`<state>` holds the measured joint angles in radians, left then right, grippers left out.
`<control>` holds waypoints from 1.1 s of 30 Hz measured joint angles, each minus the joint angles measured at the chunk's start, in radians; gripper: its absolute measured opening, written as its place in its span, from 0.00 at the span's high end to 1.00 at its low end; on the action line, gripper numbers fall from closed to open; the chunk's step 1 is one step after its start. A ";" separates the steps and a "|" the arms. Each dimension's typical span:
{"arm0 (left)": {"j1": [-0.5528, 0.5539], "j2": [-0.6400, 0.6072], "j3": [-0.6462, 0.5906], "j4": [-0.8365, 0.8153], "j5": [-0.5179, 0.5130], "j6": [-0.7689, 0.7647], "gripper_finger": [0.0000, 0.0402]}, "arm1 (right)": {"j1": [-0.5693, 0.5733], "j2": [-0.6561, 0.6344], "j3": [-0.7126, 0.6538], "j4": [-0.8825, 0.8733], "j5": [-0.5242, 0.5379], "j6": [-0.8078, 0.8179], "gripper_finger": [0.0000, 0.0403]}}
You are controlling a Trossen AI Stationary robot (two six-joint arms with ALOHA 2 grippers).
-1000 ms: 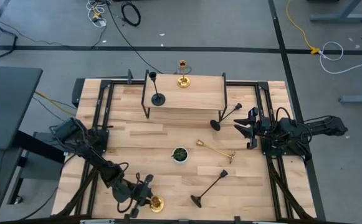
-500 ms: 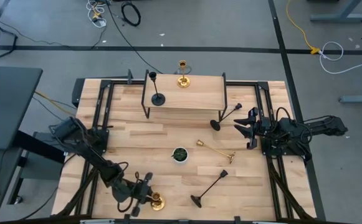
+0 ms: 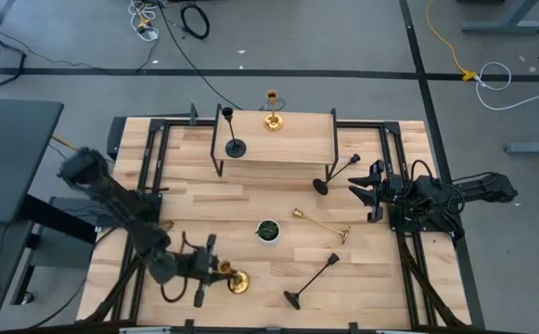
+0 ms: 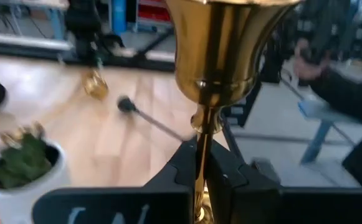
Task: Pick & Place candle stick holders
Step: Put the bottom gold candle holder on the shelf aligned with the other gold candle holder
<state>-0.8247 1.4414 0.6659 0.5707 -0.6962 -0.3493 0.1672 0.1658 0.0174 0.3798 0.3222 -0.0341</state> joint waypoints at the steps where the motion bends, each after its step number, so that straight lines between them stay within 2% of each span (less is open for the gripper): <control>1: 0.009 -0.032 0.000 -0.016 0.000 0.003 0.96 | 0.000 0.000 0.000 0.000 0.000 0.000 0.74; 9: 0.106 -0.309 0.000 -0.220 0.000 0.046 0.96 | 0.000 0.000 0.000 -0.005 0.000 0.000 0.74; 14: 0.172 -0.465 0.000 -0.296 0.000 0.057 0.96 | 0.000 0.000 0.000 -0.006 0.000 0.000 0.74; 20: 0.263 -0.608 0.011 -0.360 -0.018 0.157 0.96 | 0.000 0.000 0.000 -0.006 0.000 0.000 0.74; 24: 0.348 -0.644 0.125 -0.562 -0.063 0.188 0.96 | 0.000 0.000 0.000 -0.005 0.000 0.000 0.74; 27: 0.422 -0.637 0.244 -0.720 -0.057 0.204 0.96 | 0.000 0.000 0.000 -0.006 0.001 0.000 0.74; 33: 0.556 -0.622 0.435 -0.850 0.006 0.297 0.96 | 0.000 0.000 0.000 0.001 0.002 -0.013 0.74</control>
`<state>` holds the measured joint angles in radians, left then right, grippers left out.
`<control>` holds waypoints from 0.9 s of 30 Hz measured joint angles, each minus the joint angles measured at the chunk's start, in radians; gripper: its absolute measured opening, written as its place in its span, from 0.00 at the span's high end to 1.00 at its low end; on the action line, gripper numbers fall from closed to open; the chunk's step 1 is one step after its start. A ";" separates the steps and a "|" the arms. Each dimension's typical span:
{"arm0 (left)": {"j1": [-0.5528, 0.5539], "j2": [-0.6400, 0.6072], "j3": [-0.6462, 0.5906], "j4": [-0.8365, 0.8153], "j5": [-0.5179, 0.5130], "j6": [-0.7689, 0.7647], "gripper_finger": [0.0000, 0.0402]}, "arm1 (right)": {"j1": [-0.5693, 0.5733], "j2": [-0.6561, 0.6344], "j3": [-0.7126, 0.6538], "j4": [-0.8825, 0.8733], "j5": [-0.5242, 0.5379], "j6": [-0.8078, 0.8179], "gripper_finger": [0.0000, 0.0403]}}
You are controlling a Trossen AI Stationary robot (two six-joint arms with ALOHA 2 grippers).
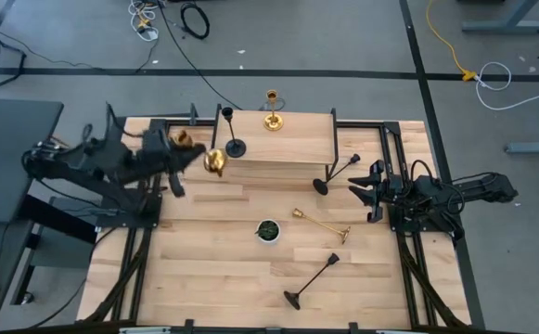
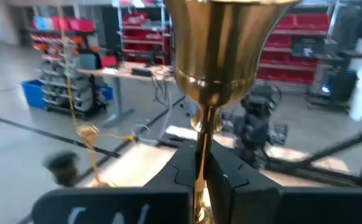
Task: Pick & Place candle stick holders
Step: Put the bottom gold candle holder on the shelf aligned with the other gold candle holder
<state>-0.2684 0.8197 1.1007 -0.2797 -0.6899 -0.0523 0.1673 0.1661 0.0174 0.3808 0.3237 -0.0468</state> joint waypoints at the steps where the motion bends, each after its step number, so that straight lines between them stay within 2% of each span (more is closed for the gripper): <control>1: 0.025 0.004 0.019 -0.011 0.004 0.014 0.96 | 0.000 0.000 0.000 0.002 0.000 -0.005 0.74; 7: 0.164 0.005 0.084 -0.035 0.028 0.095 0.96 | 0.000 0.000 0.000 0.024 0.000 -0.021 0.74; 15: 0.416 0.005 0.132 -0.034 0.157 0.168 0.96 | 0.000 0.000 0.000 0.040 0.000 -0.040 0.74; 21: 0.648 0.020 0.134 -0.046 0.358 0.160 0.96 | 0.000 0.000 0.000 0.043 -0.001 -0.040 0.74; 24: 0.763 0.052 0.134 -0.037 0.490 0.136 0.96 | 0.000 0.000 0.000 0.047 -0.001 -0.042 0.74; 27: 0.866 0.100 0.134 -0.041 0.577 0.135 0.96 | 0.000 0.000 0.000 0.049 -0.001 -0.052 0.74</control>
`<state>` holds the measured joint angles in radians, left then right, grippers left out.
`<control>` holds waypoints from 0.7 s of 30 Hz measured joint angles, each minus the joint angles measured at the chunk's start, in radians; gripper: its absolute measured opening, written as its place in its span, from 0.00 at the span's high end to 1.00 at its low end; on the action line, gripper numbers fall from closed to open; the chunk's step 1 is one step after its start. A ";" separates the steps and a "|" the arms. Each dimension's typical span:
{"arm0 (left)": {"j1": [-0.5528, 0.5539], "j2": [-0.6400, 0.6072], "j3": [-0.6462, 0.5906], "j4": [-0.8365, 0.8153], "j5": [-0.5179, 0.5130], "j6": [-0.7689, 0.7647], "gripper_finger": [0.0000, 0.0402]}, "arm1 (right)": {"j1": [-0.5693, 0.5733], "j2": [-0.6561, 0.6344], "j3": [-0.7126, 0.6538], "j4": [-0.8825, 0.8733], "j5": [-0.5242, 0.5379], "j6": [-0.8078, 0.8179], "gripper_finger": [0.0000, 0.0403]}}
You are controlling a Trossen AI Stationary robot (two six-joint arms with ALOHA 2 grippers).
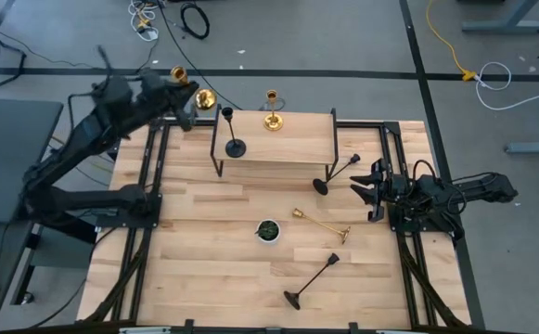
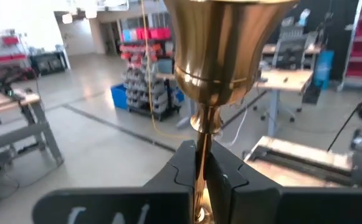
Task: Pick & Place candle stick holders
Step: Put the bottom gold candle holder on the shelf aligned with the other gold candle holder
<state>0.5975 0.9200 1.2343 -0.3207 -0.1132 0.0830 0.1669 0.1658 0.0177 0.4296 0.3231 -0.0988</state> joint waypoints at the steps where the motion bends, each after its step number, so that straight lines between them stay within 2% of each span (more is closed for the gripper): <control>1: 0.031 0.018 0.000 0.001 0.035 -0.002 0.96 | 0.000 0.000 0.000 0.001 0.000 0.000 0.74; 6: 0.170 0.092 0.000 0.034 0.222 -0.019 0.96 | 0.000 0.000 0.000 0.001 -0.001 0.000 0.74; 11: 0.268 0.167 0.000 0.050 0.329 -0.023 0.96 | 0.000 0.000 0.000 0.002 -0.001 0.000 0.74; 17: 0.324 0.253 0.000 0.132 0.457 -0.038 0.96 | 0.000 0.000 0.000 0.002 -0.001 0.001 0.74; 21: 0.326 0.316 0.000 0.163 0.485 -0.036 0.96 | 0.000 0.000 0.000 0.002 -0.001 0.010 0.74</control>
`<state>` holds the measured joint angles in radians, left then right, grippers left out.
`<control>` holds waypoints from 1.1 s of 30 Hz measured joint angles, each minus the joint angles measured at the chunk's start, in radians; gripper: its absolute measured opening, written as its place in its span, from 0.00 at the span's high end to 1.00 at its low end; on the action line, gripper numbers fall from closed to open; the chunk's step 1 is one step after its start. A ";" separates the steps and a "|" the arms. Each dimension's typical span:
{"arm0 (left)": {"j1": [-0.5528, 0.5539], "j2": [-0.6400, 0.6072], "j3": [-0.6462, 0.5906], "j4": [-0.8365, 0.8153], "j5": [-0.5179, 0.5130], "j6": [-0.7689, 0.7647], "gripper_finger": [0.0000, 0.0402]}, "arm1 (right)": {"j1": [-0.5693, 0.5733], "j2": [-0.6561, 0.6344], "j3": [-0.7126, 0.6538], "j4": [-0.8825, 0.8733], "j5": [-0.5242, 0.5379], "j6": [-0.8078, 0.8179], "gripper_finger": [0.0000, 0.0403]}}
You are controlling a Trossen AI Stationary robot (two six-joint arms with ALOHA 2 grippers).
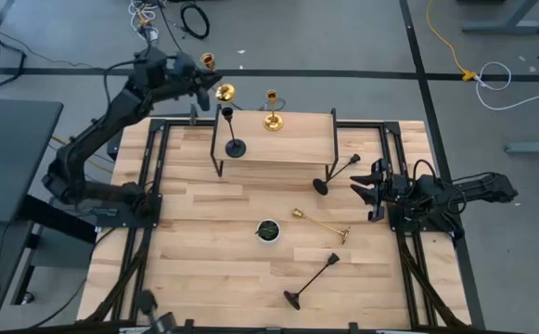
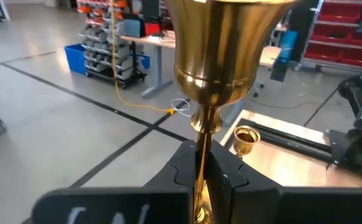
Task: Pick & Place candle stick holders
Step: Put the bottom gold candle holder on the shelf aligned with the other gold candle holder
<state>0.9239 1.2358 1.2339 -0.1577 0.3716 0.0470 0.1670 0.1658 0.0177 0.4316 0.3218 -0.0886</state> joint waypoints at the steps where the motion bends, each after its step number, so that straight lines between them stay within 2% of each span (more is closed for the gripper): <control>1: 0.000 0.014 0.000 0.000 0.002 0.010 0.96 | 0.000 0.000 0.000 0.000 0.000 0.001 0.74; 4: 0.000 0.057 0.000 -0.002 0.008 0.017 0.96 | 0.000 0.000 0.000 0.000 0.000 0.001 0.74; 8: 0.000 0.108 0.000 0.010 0.079 0.016 0.96 | 0.000 0.000 0.000 -0.001 0.000 0.001 0.74; 16: -0.010 0.179 -0.002 0.015 0.087 0.017 0.96 | 0.000 0.000 0.000 -0.005 0.000 0.001 0.74; 22: -0.021 0.193 -0.018 0.027 0.124 0.017 0.96 | 0.000 0.000 0.000 -0.005 0.000 0.001 0.74; 33: -0.031 0.193 -0.134 0.078 0.100 0.044 0.96 | 0.000 0.000 0.000 -0.006 0.000 0.001 0.74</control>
<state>0.8928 1.4288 1.0995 -0.0800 0.4721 0.0913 0.1669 0.1658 0.0177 0.4259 0.3218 -0.0875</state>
